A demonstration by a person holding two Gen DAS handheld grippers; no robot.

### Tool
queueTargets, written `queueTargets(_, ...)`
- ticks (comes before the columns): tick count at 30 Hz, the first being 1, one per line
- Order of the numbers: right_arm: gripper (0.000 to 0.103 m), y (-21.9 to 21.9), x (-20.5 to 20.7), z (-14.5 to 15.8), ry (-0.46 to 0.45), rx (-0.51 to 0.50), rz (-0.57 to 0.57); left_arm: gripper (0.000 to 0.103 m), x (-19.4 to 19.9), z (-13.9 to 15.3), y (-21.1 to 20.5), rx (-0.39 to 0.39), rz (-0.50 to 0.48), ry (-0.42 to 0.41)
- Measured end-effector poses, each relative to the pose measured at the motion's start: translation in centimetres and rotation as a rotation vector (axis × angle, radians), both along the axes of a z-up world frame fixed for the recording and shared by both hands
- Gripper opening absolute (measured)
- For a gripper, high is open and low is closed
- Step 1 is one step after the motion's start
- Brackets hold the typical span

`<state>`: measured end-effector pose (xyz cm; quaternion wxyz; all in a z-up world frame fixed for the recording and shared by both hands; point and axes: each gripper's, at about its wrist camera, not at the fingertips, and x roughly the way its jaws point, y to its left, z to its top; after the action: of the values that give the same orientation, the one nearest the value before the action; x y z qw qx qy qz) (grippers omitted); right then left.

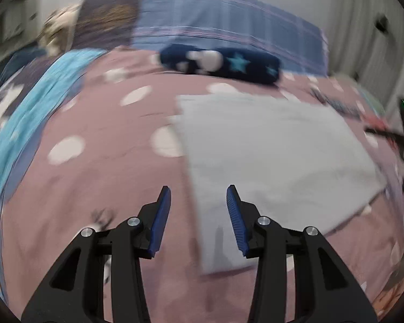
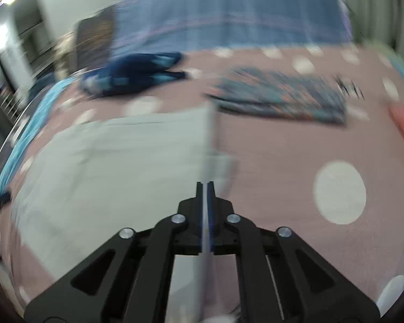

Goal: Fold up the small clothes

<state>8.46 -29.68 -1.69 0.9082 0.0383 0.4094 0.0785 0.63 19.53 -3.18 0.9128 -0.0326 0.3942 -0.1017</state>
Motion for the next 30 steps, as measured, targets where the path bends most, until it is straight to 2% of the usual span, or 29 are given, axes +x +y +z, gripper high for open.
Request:
queueTargets(1,0.022,1.7,-0.8,0.6,-0.017,-0.017,0.046,0.043,-0.3,-0.5,1.3,-0.023,0.039,0.017)
queueTargets(2,0.025,3.4,-1.5,1.0,-0.031,-0.031,0.098,0.043,-0.3,-0.9,1.8,-0.036,0.054,0.030)
queueTargets(6,0.026,12.0,-3.1,1.3,-0.031,-0.114,0.345,0.043,-1.5,-2.7,2.5,-0.120,0.028,0.062)
queueTargets(8,0.026,15.2,-2.5,1.3,-0.014,-0.117,0.409,0.041,-1.7,-3.3,2.6,-0.118,0.014,0.057)
queueTargets(12,0.026,20.5,0.3,2.3,0.012,-0.098,0.458,0.036,-0.2,-4.2,3.2,-0.127,0.018,0.045)
queueTargets(14,0.026,23.0,1.6,3.0,0.026,-0.081,0.480,0.036,1.1,-4.7,3.6,-0.170,-0.006,0.052)
queueTargets(16,0.026,26.1,3.1,3.7,0.034,-0.097,0.502,0.035,1.9,-4.8,3.1,-0.237,-0.076,0.060)
queueTargets(19,0.026,30.3,5.6,4.0,0.057,-0.129,0.534,0.034,2.7,-4.4,1.5,-0.297,-0.162,0.048)
queueTargets(22,0.026,34.7,8.8,3.2,0.103,-0.163,0.557,0.035,3.2,-4.6,1.2,-0.396,-0.189,0.054)
queueTargets(27,0.027,41.5,11.8,1.1,0.160,-0.207,0.642,0.036,3.1,-4.7,1.2,-0.448,-0.186,0.057)
queueTargets(30,0.038,45.5,12.1,-0.9,0.190,-0.293,0.707,0.037,3.1,-4.7,1.6,-0.495,-0.195,0.061)
